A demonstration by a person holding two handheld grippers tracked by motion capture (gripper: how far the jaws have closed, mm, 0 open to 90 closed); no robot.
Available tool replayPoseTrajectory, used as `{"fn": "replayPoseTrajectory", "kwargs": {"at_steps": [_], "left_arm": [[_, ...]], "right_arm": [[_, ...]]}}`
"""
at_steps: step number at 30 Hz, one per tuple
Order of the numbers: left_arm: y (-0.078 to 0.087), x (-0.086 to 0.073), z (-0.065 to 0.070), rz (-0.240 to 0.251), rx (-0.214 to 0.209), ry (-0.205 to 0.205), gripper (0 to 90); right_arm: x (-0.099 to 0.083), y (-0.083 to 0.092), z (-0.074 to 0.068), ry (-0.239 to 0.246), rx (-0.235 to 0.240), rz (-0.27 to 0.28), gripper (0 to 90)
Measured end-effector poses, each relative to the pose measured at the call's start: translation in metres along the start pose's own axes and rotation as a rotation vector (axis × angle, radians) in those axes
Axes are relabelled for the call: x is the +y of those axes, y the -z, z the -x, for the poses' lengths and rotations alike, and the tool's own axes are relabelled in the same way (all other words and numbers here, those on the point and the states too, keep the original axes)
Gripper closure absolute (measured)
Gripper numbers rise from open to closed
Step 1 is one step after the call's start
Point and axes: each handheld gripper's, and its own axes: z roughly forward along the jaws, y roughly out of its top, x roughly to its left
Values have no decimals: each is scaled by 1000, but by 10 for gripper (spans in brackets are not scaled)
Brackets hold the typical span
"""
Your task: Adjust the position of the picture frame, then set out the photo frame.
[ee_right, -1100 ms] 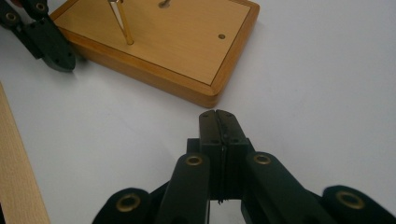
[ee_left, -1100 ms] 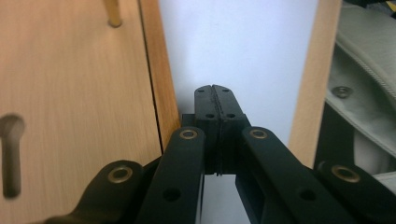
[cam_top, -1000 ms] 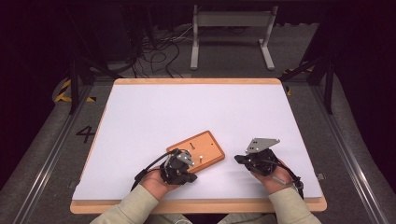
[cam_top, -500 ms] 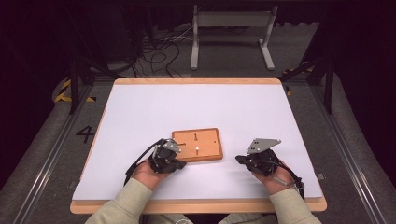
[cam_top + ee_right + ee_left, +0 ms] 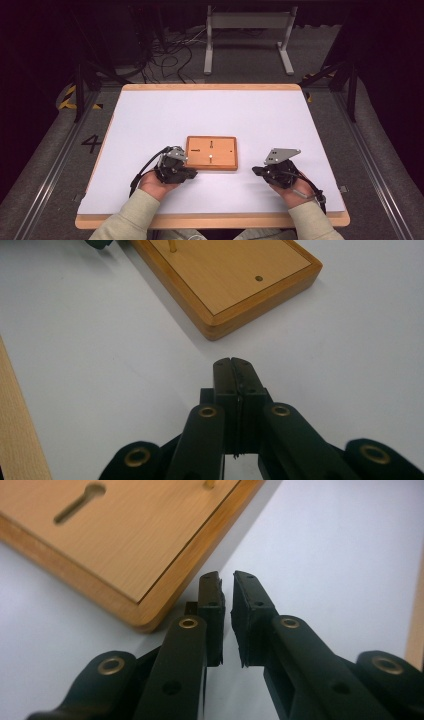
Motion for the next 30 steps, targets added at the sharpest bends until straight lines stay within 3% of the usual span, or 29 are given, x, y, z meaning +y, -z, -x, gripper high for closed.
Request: {"fn": "replayPoseTrajectory", "kwargs": {"at_steps": [2,3,8,15,20,21,23,27,30], "left_arm": [[4,1,3,25,-17,6,784],[6,2,4,40,-14,-16,772],[15,5,8,138,30,-46,698],[19,6,5,232,51,-17,628],[18,9,1,263,33,14,583],[16,12,-2,286,2,44,550],[15,15,-3,304,-16,59,497],[10,20,-6,316,-27,59,443],[1,26,-7,306,-25,36,428]], "right_arm": [[-1,0,2,-7,-1,2,900],[-1,0,2,-8,-1,3,900],[-3,2,6,-20,-9,16,900],[-6,8,12,-36,-19,38,900],[-9,13,16,-55,-29,49,890],[-10,14,17,-59,-33,51,888],[-11,15,19,-64,-36,55,888],[-14,18,20,-77,-42,57,886],[-16,19,21,-82,-45,55,886]]}}
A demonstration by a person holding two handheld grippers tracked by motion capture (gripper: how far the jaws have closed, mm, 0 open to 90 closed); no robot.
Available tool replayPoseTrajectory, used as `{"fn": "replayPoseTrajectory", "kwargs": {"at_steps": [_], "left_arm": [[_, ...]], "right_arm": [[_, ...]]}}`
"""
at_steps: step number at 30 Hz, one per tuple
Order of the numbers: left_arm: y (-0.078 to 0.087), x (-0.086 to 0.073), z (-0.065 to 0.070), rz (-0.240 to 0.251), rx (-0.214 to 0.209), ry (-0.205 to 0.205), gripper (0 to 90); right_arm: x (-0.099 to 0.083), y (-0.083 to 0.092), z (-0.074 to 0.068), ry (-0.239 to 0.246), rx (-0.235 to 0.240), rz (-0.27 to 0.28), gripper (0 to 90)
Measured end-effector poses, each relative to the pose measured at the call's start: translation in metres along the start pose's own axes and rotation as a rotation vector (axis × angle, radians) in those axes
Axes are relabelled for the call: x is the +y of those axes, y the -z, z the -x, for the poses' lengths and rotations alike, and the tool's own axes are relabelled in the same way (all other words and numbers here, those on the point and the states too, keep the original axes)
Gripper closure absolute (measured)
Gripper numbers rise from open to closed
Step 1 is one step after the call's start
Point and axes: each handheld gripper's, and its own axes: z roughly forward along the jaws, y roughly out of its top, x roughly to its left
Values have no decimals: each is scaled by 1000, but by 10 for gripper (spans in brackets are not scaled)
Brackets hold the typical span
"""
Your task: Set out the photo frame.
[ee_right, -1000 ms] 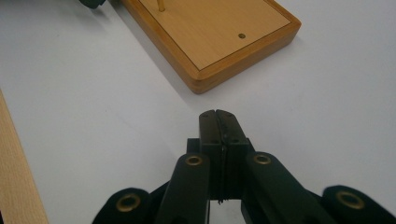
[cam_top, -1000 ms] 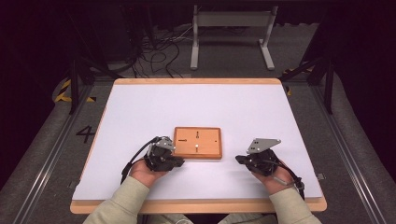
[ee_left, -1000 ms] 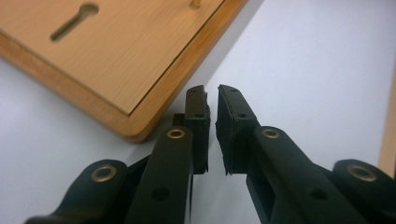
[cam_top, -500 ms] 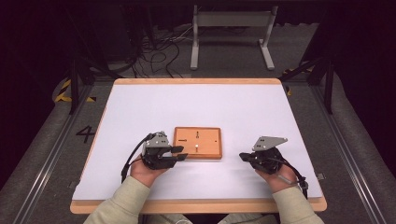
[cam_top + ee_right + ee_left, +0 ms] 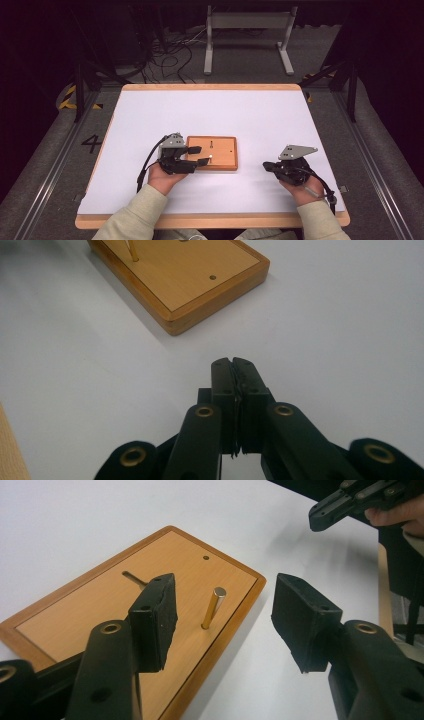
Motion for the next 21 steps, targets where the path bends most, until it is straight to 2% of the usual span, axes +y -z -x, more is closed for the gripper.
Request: {"fn": "replayPoseTrajectory", "kwargs": {"at_steps": [4,11,16,18,21], "left_arm": [[-7,0,-2,-18,-17,11,454],[-25,4,-4,-58,-17,-6,438],[-33,2,-2,-99,17,-23,454],[-34,1,0,-107,32,-18,493],[-37,0,1,-111,69,-45,578]], "right_arm": [[-1,1,1,-7,-2,2,886],[-4,0,2,-13,2,-2,884],[-4,-1,2,-15,4,-6,884],[-4,-1,2,-14,5,-5,883],[-4,-2,1,-12,6,-5,883]]}}
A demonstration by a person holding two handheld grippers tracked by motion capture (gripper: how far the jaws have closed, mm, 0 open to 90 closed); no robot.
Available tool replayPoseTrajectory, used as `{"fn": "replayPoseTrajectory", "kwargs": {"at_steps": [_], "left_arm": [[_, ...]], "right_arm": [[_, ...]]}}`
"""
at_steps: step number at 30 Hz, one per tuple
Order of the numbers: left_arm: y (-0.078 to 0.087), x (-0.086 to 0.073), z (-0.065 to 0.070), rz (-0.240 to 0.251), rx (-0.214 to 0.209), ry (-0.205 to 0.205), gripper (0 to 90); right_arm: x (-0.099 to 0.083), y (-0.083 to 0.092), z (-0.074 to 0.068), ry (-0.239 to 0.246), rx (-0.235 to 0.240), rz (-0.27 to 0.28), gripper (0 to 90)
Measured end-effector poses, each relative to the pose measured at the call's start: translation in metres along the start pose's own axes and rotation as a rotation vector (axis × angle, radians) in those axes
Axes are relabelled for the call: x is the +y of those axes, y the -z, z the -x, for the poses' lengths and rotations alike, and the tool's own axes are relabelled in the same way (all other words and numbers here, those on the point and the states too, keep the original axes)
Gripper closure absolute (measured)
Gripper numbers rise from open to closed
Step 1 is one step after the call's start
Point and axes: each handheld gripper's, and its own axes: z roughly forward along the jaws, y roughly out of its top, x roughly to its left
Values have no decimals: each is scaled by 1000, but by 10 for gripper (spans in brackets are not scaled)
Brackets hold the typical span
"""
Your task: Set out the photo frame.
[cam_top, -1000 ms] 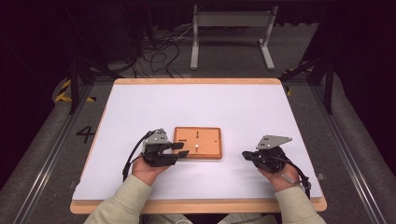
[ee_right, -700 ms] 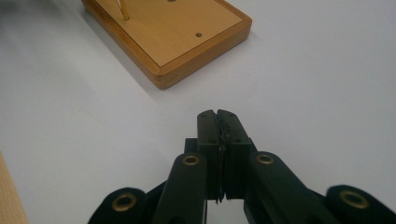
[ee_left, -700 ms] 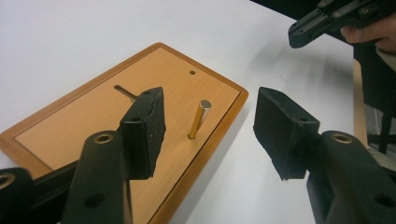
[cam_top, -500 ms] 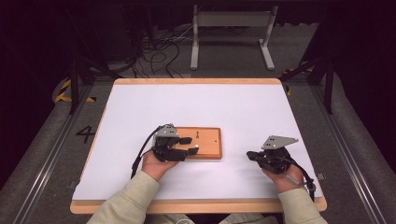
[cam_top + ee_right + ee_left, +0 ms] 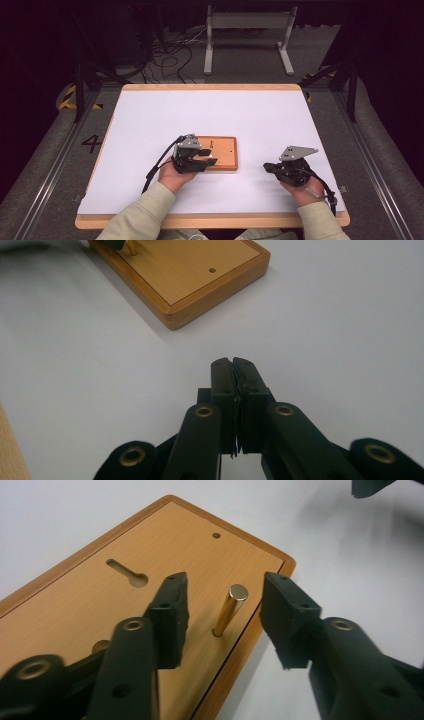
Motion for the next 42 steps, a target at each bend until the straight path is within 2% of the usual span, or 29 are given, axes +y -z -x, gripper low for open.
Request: {"fn": "replayPoseTrajectory", "kwargs": {"at_steps": [4,7,10,16,17,18,19,20,25,26,27,28,29,31,32,33,34,35,36,37,39,42], "left_arm": [[-2,-2,1,-8,-9,-12,699],[-5,-3,2,-19,-7,-25,751],[-5,-3,3,-20,16,-40,827],[-5,-4,5,-22,34,-75,839],[-5,-4,8,-18,46,-105,839],[-5,-5,11,-24,70,-155,840],[-5,-5,11,-24,70,-155,841],[-5,-5,14,-29,94,-188,842],[-5,-7,17,-22,100,-219,843],[-5,-8,18,-20,105,-231,843],[-4,-9,20,-20,117,-261,843],[-4,-9,20,-20,117,-261,842],[-4,-10,22,-18,127,-280,842],[-3,-15,28,4,160,-352,842],[-3,-15,28,4,160,-352,842],[-3,-19,33,12,182,-404,842],[-2,-20,34,13,193,-428,842],[-2,-20,34,13,193,-428,842],[-2,-21,36,20,200,-455,842],[-2,-23,39,25,218,-515,842],[-1,-26,45,19,246,-570,843],[-1,-28,49,18,269,-609,844]], "right_arm": [[1,-1,-1,4,4,-3,883],[1,-2,-1,5,7,-5,883],[1,-2,-2,8,6,-7,882],[1,-3,-2,7,9,-7,882],[1,-3,-2,8,10,-7,882],[1,-3,-2,8,10,-7,882],[1,-3,-2,8,10,-7,882],[1,-3,-2,9,10,-7,879],[2,-3,-2,11,9,-5,876],[2,-3,-2,14,8,-4,875],[2,-3,-3,16,8,-3,875],[2,-3,-3,16,8,-3,875],[2,-3,-3,16,8,-3,874],[3,-3,-3,19,10,-2,873],[3,-3,-4,21,10,-1,872],[4,-4,-4,23,10,0,870],[4,-4,-4,24,10,1,869],[5,-4,-4,24,11,0,868],[5,-4,-4,24,11,0,868],[6,-5,-5,27,14,1,860],[7,-6,-5,29,13,4,840],[9,-6,-5,17,15,8,812]]}}
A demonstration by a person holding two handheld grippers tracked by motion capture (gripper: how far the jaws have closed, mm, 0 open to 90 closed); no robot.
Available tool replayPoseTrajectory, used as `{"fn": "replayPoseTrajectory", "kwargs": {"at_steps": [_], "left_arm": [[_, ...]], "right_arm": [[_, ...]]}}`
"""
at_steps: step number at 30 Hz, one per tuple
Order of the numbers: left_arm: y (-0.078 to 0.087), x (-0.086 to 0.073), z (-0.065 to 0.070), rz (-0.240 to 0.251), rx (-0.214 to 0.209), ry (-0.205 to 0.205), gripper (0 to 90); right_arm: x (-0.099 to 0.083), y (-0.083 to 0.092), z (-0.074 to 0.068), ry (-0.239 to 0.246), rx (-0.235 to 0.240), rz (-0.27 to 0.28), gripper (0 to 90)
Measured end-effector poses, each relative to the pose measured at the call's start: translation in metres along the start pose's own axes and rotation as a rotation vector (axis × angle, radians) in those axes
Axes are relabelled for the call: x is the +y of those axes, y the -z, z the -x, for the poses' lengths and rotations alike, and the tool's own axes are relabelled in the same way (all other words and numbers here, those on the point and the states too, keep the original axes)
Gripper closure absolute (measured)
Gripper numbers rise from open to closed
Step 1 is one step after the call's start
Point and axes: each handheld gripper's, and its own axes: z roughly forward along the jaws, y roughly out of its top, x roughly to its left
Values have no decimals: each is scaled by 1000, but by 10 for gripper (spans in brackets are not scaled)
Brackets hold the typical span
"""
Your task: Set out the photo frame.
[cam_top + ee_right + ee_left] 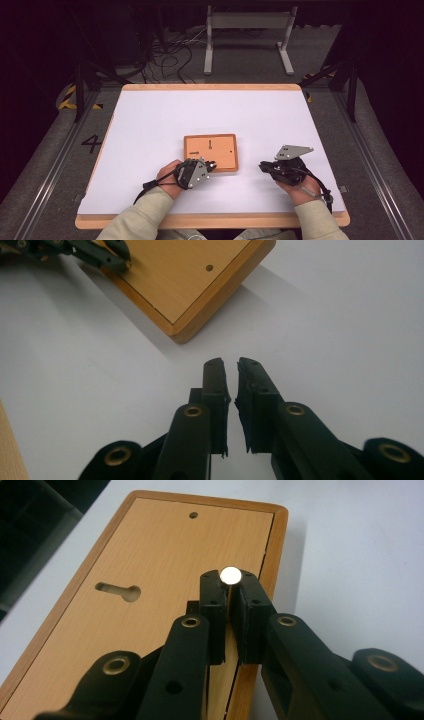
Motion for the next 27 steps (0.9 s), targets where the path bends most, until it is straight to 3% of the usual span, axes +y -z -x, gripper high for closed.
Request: {"fn": "replayPoseTrajectory", "kwargs": {"at_steps": [6,12,21,27], "left_arm": [[1,0,6,-6,29,-31,845],[2,1,11,-13,53,-60,845],[3,1,12,-14,50,-65,845],[3,1,12,-17,55,-59,845]], "right_arm": [[13,-5,1,-68,63,33,614],[27,-14,5,-133,120,30,469],[55,-41,21,-188,184,7,341],[65,-55,25,-189,203,3,302]]}}
